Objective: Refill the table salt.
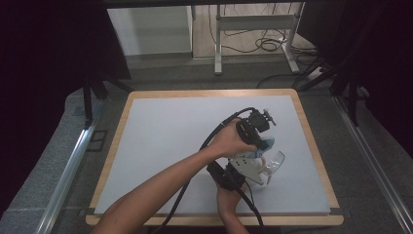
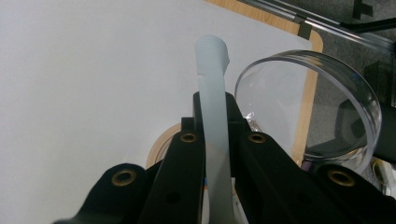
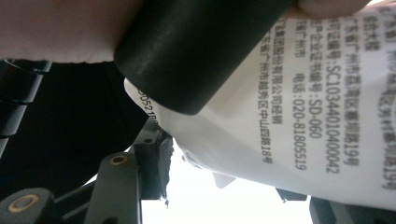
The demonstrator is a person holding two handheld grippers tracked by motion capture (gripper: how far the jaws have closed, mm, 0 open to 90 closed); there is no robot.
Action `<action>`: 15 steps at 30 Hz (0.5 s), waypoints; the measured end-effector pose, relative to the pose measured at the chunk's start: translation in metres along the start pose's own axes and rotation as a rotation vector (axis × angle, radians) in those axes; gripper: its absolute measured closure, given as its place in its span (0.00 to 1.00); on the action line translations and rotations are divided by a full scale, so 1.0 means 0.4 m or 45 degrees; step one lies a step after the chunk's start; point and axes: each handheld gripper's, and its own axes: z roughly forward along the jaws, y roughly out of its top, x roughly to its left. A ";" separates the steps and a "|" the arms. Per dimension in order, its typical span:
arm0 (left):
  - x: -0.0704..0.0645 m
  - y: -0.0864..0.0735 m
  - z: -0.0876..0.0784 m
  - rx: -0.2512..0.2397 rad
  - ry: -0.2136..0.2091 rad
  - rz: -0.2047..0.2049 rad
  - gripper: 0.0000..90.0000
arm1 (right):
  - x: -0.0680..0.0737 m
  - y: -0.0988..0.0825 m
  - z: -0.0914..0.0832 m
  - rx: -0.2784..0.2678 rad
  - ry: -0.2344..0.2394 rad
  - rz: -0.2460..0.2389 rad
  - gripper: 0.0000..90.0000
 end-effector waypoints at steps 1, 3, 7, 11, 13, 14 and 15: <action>0.000 0.000 0.000 0.000 0.001 -0.001 1.00 | 0.000 0.000 0.000 0.000 0.000 -0.001 0.52; 0.000 0.000 -0.001 0.000 0.001 0.001 1.00 | 0.001 0.001 0.001 0.001 0.001 -0.001 0.52; 0.001 -0.001 -0.002 -0.001 0.001 0.000 1.00 | 0.002 0.002 0.002 0.003 0.001 -0.002 0.52; 0.000 0.000 -0.004 0.000 0.003 0.000 1.00 | 0.002 0.003 0.002 0.000 0.000 -0.005 0.52; -0.001 0.000 -0.004 0.000 0.005 0.000 1.00 | 0.002 0.003 0.003 -0.004 -0.001 -0.011 0.52; -0.001 0.000 -0.004 -0.001 0.005 0.000 1.00 | 0.003 0.004 0.002 -0.003 -0.001 -0.007 0.52; -0.001 0.000 -0.004 0.000 0.005 0.000 1.00 | 0.003 0.004 0.002 -0.004 -0.001 -0.007 0.52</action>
